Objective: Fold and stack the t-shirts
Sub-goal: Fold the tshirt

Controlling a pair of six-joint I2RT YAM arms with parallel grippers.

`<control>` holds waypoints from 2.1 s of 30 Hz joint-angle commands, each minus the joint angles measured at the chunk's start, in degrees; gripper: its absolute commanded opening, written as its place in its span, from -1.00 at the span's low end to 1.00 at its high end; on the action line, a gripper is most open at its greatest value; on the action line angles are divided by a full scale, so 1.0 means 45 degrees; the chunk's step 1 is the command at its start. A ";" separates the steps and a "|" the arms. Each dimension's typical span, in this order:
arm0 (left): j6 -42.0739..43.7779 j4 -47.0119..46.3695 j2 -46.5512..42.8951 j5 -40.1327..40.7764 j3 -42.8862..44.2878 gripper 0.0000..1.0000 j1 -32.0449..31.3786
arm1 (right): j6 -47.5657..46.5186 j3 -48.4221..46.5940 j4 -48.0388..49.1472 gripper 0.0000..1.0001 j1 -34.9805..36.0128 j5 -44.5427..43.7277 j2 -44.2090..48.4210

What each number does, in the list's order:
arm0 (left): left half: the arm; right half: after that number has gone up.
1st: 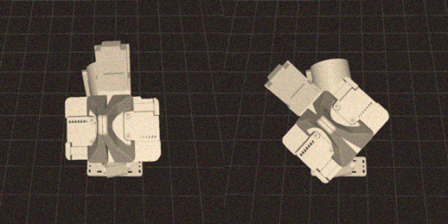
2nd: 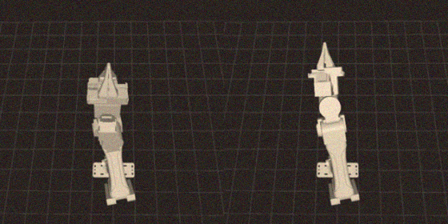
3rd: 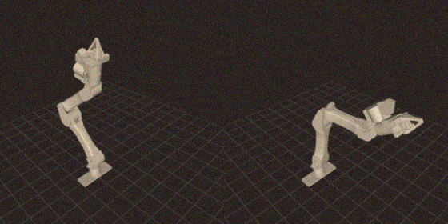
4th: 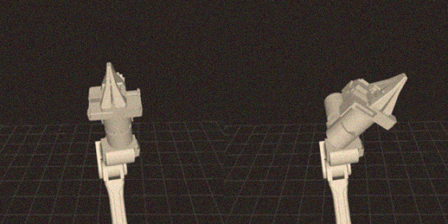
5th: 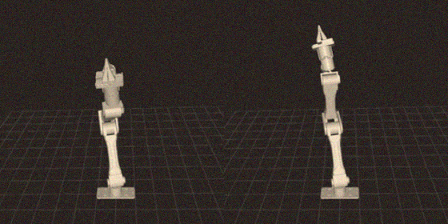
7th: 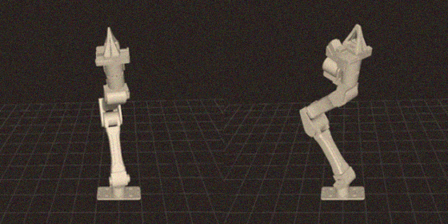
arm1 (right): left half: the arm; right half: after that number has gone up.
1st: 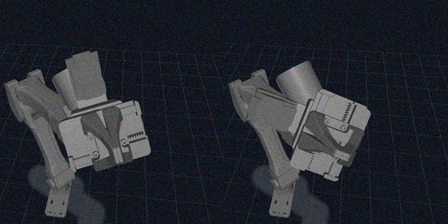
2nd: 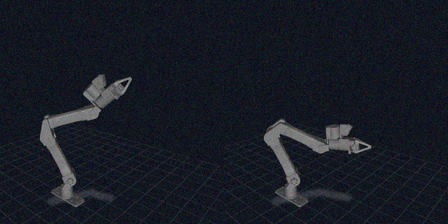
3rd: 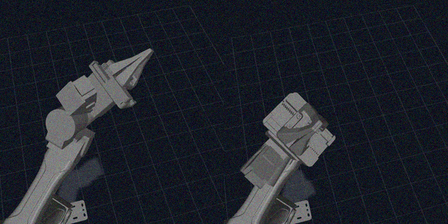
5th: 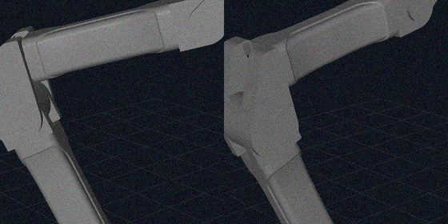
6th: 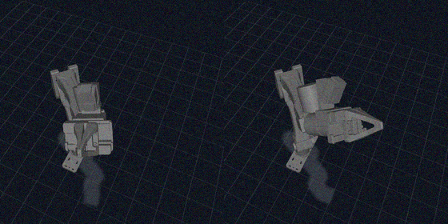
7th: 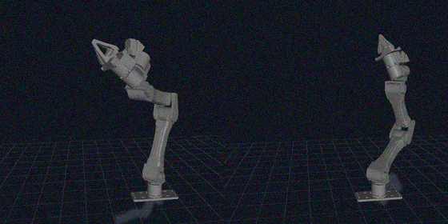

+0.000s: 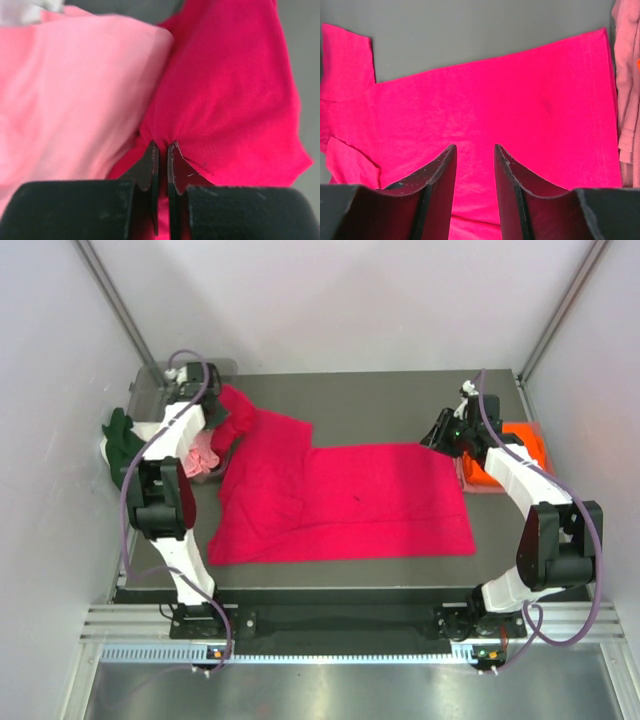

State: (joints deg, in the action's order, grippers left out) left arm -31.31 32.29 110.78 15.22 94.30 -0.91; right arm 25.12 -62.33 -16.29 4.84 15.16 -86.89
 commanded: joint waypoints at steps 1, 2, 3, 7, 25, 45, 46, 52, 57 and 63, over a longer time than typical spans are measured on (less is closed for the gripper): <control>-0.1007 -0.1023 -0.0964 -0.1170 -0.0233 -1.00 0.1952 | 0.0041 -0.0134 0.0594 -0.28 0.0115 0.0186 -0.0007; -0.1224 -0.1275 -0.1237 -0.1253 -0.0233 -1.00 0.2249 | 0.0003 -0.0134 0.0594 -0.28 0.0116 0.0206 0.0012; -0.1419 -0.1375 -0.1375 -0.1138 -0.0233 -1.00 0.2504 | 0.0022 -0.0115 0.0632 -0.28 0.0116 0.0225 0.0013; -0.2334 -0.0559 -0.1572 0.1843 0.0485 -1.00 0.3500 | 0.0100 -0.0095 0.0730 -0.28 0.0116 0.0342 -0.0046; 0.0591 -0.1630 -0.3388 0.0272 -0.0878 0.95 -0.1239 | -0.0153 -0.0016 0.0575 -0.24 0.0155 -0.1335 -0.0065; 0.2054 -0.1943 -0.0187 0.1967 0.0270 0.89 -0.2904 | -0.0212 -0.3433 -0.2061 -0.32 -0.1404 -0.4012 -0.4124; 0.2075 -0.1865 0.0241 0.2007 0.0487 0.89 -0.2904 | -0.0193 -0.3783 -0.2159 -0.33 -0.1466 -0.4052 -0.4360; 0.1978 -0.1493 0.1473 0.1773 0.1855 0.89 -0.2904 | -0.0114 -0.4899 -0.2511 -0.33 -0.1857 -0.4130 -0.6060; 0.1900 -0.1182 0.2314 0.1656 0.2850 0.89 -0.2768 | 0.0080 -0.5290 -0.2902 -0.31 -0.2091 -0.4596 -0.6843; 0.1821 -0.0595 0.3486 0.1443 0.3906 0.89 -0.2494 | 0.0198 -0.4901 -0.2766 -0.31 -0.2521 -0.5361 -0.6199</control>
State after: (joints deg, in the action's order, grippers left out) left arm -23.38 27.51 124.60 21.89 108.66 -13.15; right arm 26.11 -84.16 -28.80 -4.43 -3.49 -116.05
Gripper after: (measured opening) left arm 0.945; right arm 0.343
